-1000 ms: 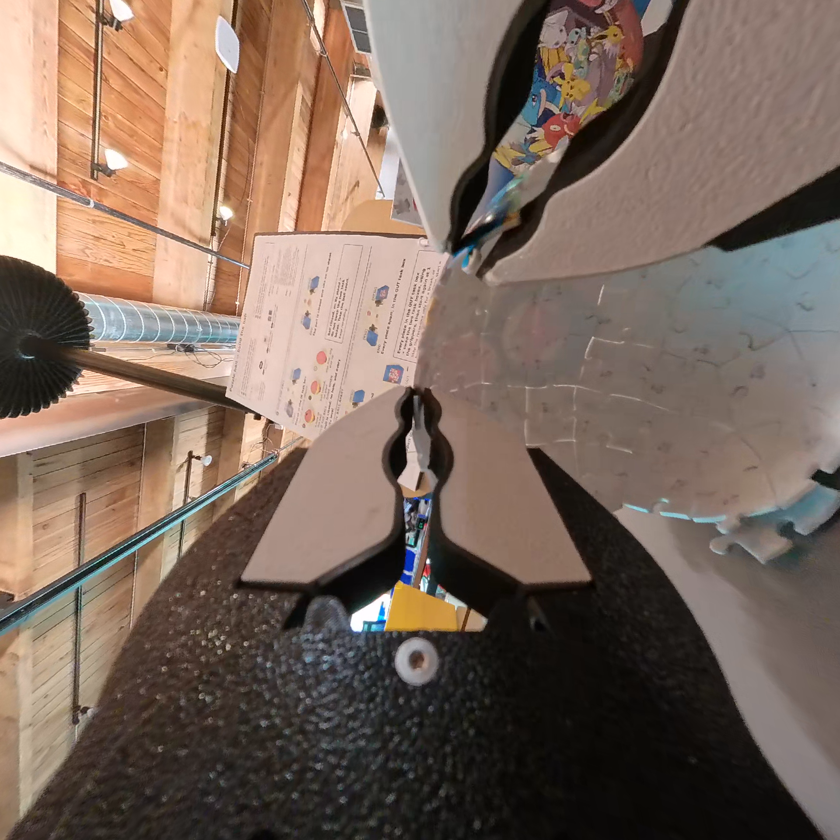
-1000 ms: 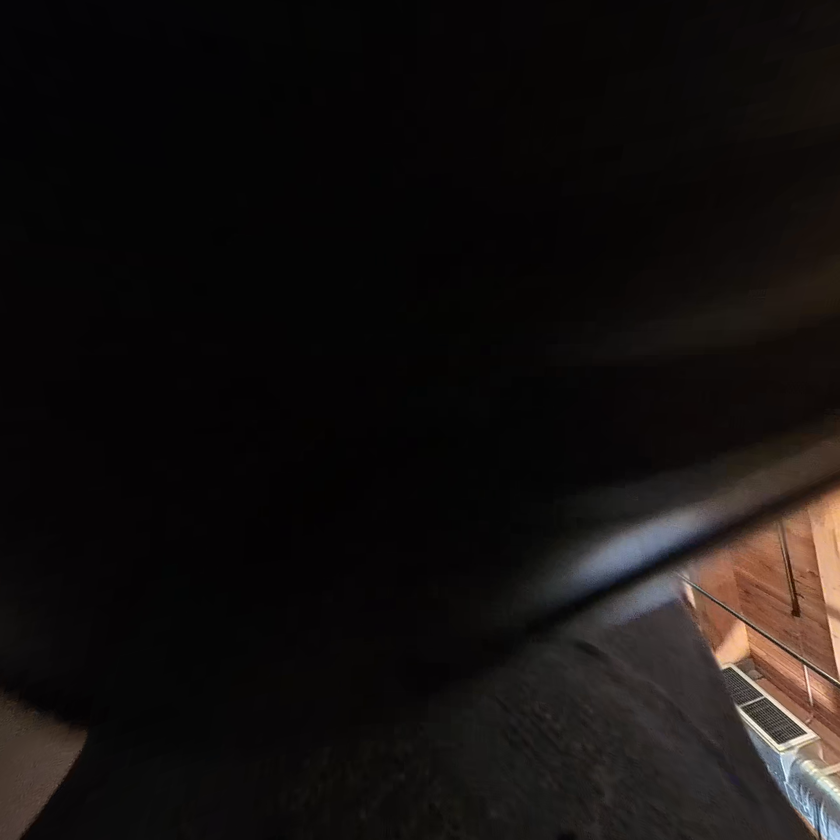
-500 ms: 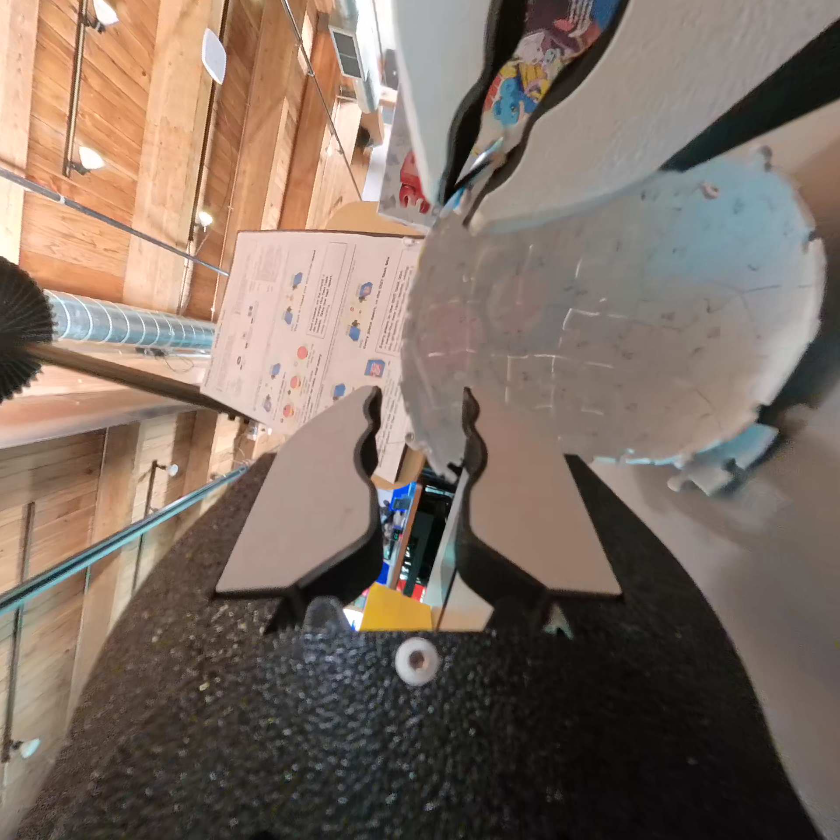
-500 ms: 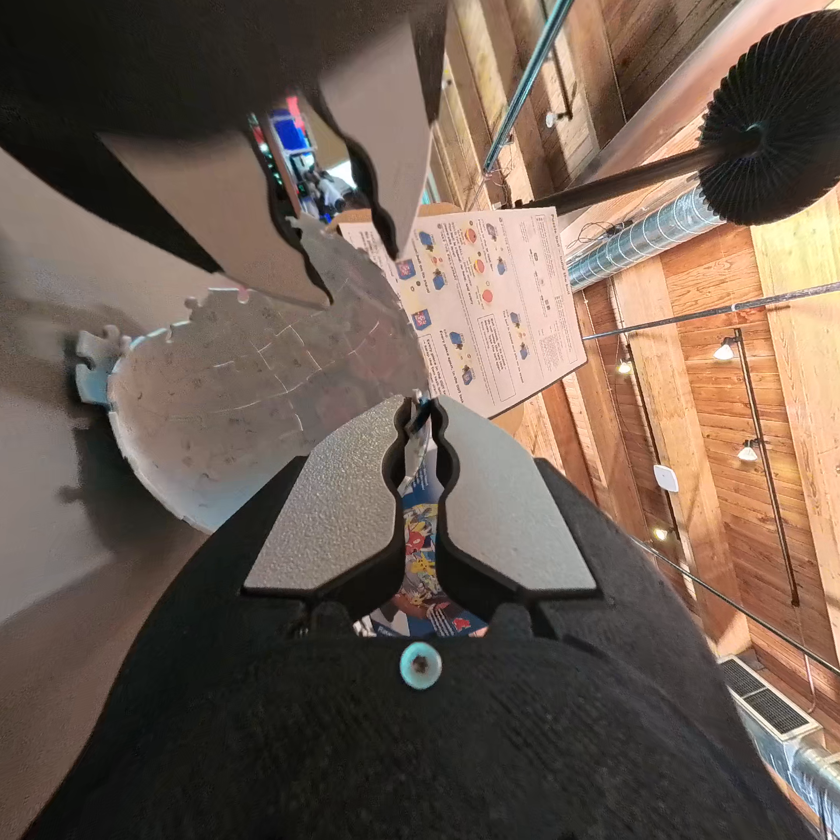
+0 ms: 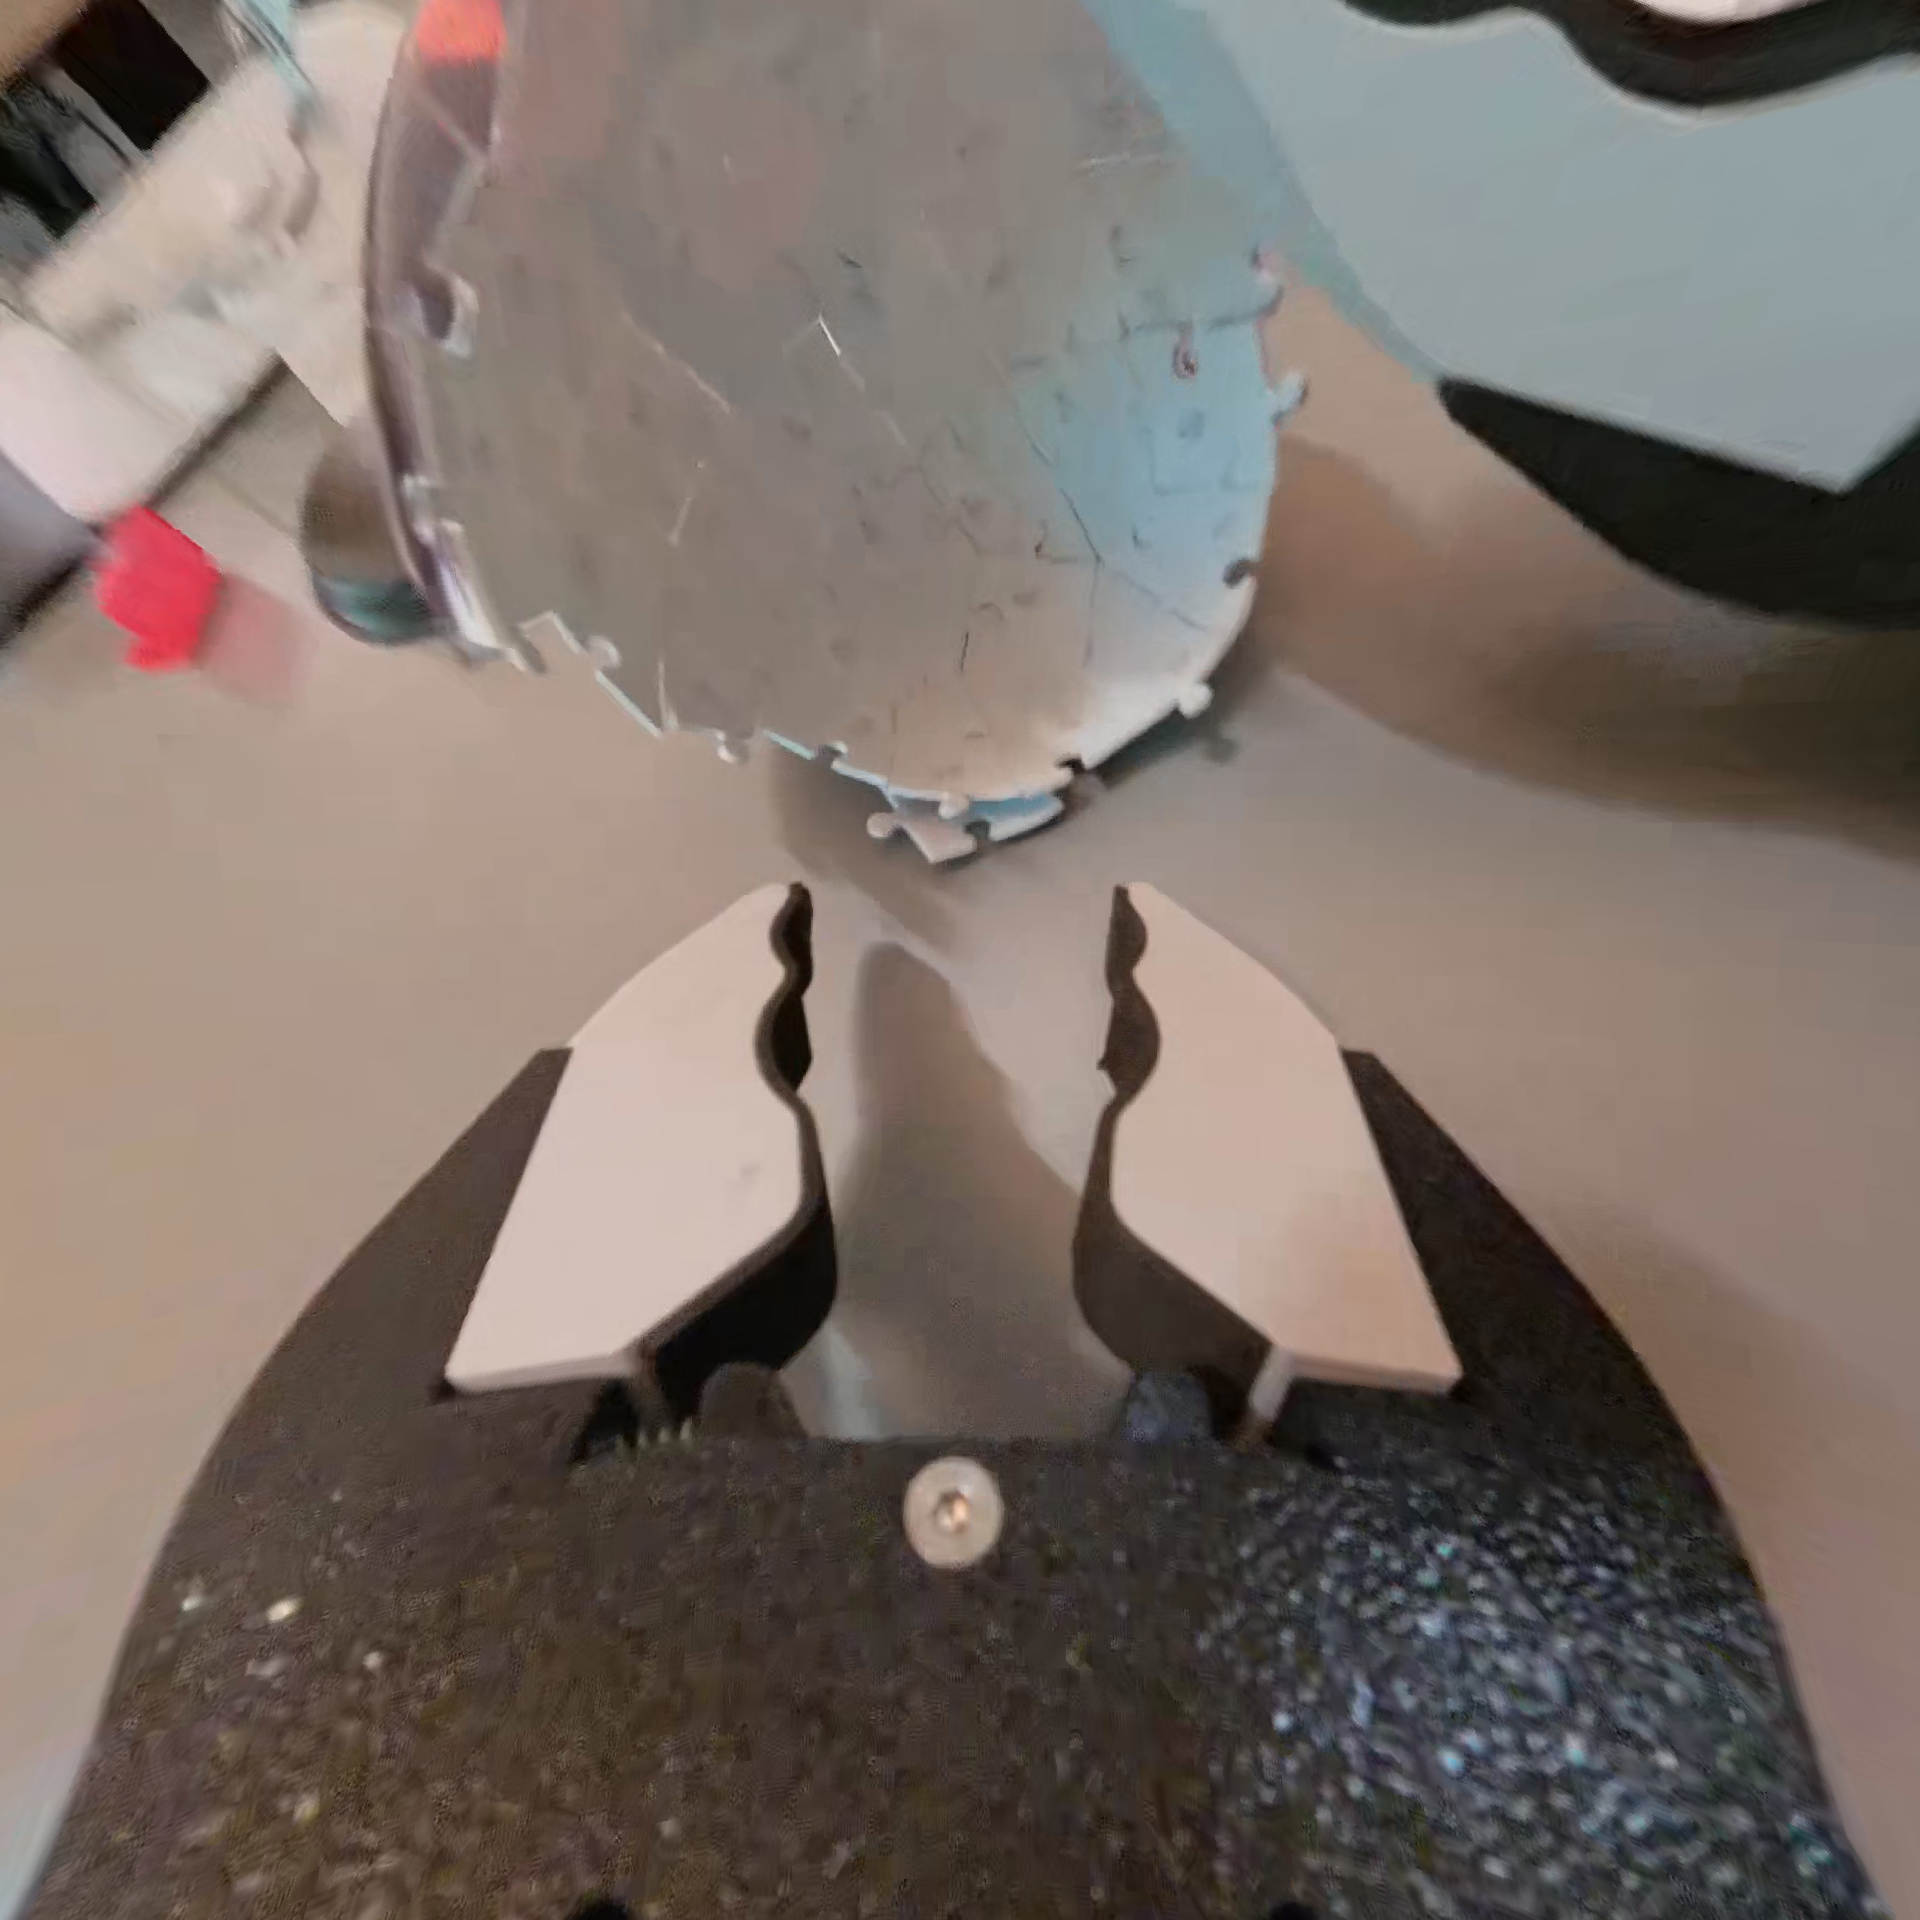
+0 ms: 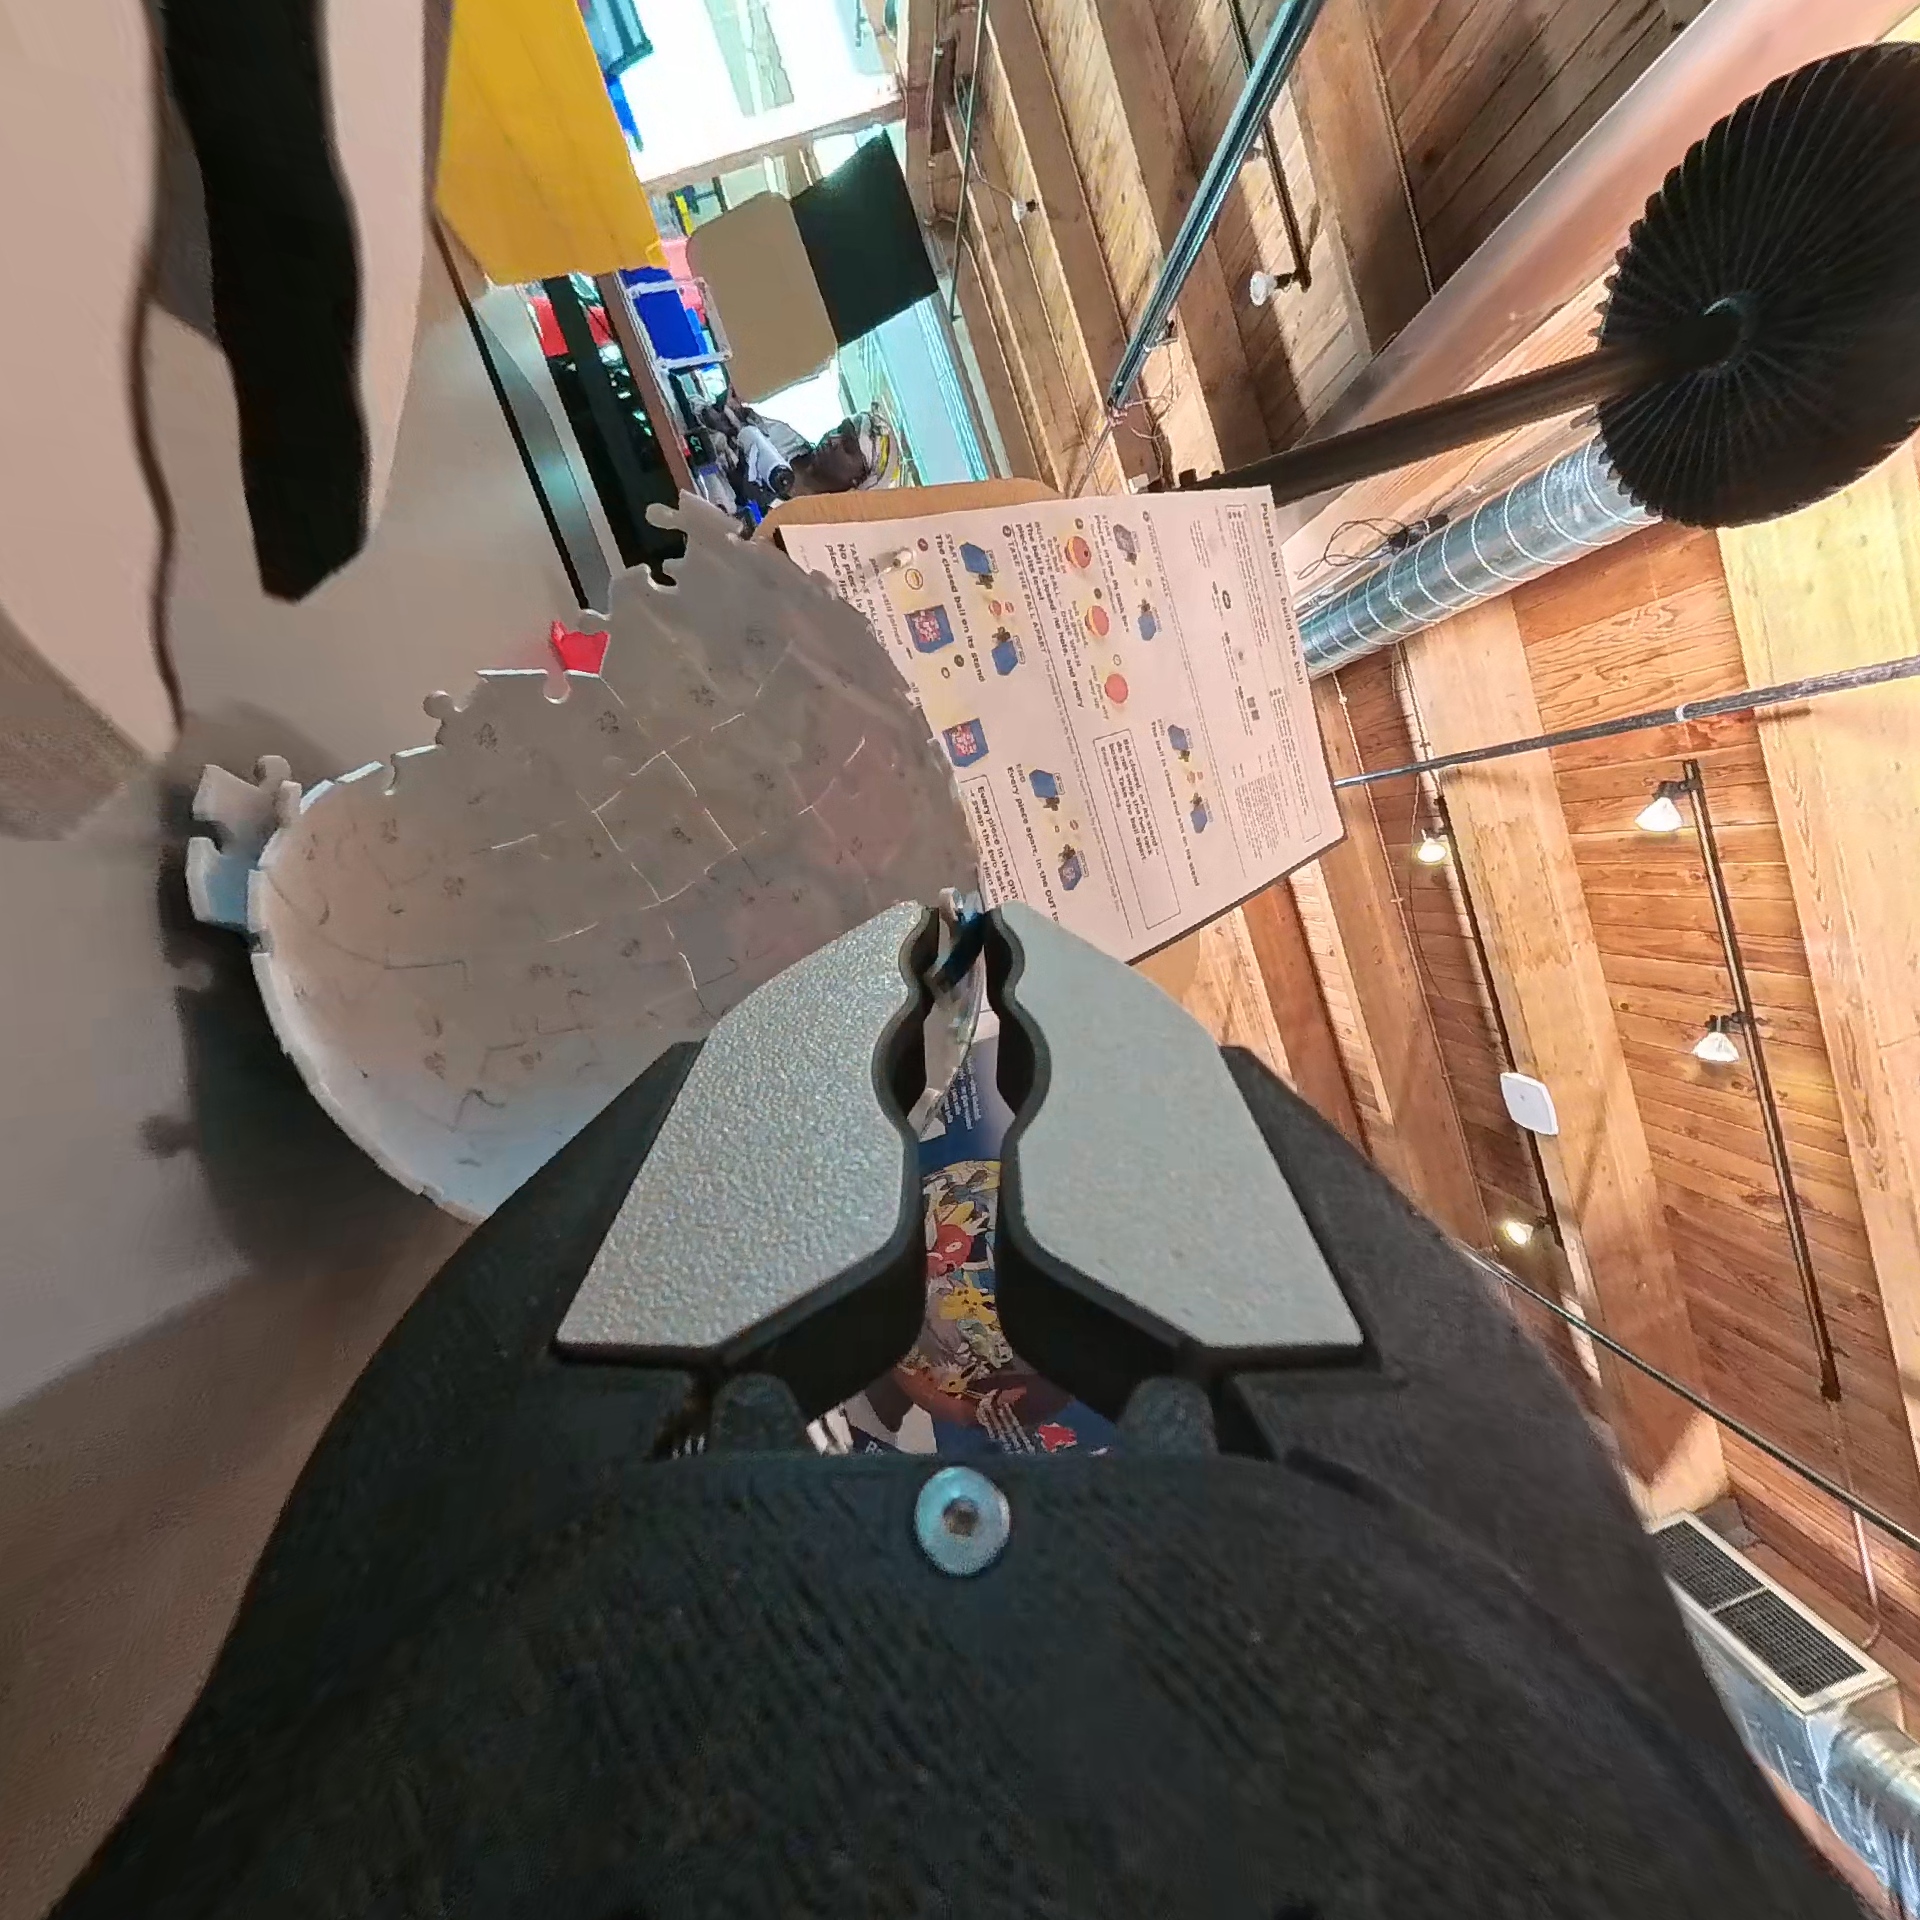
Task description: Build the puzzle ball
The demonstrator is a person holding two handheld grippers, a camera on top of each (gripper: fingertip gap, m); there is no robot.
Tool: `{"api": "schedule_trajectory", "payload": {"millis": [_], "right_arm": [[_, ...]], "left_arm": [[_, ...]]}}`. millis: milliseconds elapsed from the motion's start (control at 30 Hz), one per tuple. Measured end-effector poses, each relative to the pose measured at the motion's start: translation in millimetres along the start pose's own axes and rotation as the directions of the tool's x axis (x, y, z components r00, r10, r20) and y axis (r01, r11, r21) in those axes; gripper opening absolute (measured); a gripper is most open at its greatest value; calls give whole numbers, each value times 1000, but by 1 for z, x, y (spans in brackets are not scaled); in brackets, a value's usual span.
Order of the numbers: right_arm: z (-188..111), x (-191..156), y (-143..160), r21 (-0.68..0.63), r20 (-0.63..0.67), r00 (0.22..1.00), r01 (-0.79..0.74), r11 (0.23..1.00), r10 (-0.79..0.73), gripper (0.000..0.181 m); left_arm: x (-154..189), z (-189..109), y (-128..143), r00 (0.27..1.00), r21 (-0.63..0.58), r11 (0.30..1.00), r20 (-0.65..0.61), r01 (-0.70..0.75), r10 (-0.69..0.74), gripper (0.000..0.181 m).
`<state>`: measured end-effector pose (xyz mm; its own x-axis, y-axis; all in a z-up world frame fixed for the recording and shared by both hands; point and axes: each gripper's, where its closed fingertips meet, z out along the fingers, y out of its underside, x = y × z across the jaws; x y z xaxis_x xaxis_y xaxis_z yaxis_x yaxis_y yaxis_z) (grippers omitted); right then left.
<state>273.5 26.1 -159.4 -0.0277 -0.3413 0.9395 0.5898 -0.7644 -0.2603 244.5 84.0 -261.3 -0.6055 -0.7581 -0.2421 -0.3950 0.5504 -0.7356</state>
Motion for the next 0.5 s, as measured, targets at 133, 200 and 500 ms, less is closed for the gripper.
{"api": "schedule_trajectory", "payload": {"millis": [133, 200, 500], "right_arm": [[0, 1, 3, -14, -1, 1000, -15, 1000, 15, 8], [0, 2, 4, -15, -2, 1000, -27, 1000, 27, 8], [0, 2, 1, -4, 0, 999, -45, 999, 45, 8]], "left_arm": [[4, 16, 0, 987, -79, 986, -45, 148, -151, 60], [3, 21, 0, 984, -103, 980, -45, 170, -175, 60], [-1, 21, 3, 970, -130, 965, -54, 227, -236, 28]]}}
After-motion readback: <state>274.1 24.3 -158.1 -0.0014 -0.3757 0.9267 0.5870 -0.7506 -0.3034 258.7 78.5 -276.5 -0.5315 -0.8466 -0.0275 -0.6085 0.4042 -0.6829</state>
